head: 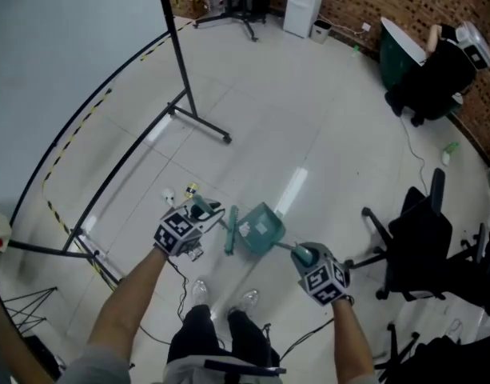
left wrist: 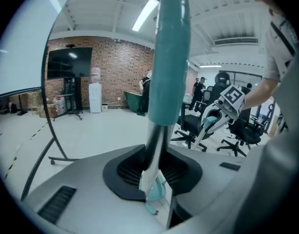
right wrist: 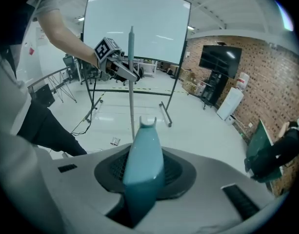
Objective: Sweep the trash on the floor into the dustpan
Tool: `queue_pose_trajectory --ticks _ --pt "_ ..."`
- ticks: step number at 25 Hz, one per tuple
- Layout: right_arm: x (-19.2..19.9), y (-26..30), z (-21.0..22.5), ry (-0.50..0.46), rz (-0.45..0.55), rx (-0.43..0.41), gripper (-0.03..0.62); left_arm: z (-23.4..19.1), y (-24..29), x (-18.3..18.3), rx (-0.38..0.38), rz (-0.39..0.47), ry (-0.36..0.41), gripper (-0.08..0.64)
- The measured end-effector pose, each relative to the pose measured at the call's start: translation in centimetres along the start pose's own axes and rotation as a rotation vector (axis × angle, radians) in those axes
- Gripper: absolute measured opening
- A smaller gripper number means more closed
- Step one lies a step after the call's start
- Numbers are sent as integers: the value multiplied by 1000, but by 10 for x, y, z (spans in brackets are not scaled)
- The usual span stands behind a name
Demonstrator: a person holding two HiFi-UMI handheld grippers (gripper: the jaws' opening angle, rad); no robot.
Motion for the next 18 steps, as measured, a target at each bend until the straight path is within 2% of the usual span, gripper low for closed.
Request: queue_pose_trajectory --ticks 4,8,18 --pt "-33 14 -30 -73 -3 -58 101 -17 -62 39 -111 -17 -54 72" --pt "-58 32 -66 -109 -7 -105 101 -32 -110 84 -183 -41 -90 71" --pt "-113 70 -163 -287 -84 -207 101 -54 -192 191 -259 -79 -156 71"
Point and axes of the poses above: the fingertips, and each gripper's own axes: y forward along the fingers, z to its right, x out of its underside, the point moved 9 cm from there along -y, backward along the fingers, and after that the axes turned 1 degree about -z, right-handed, at the moved point
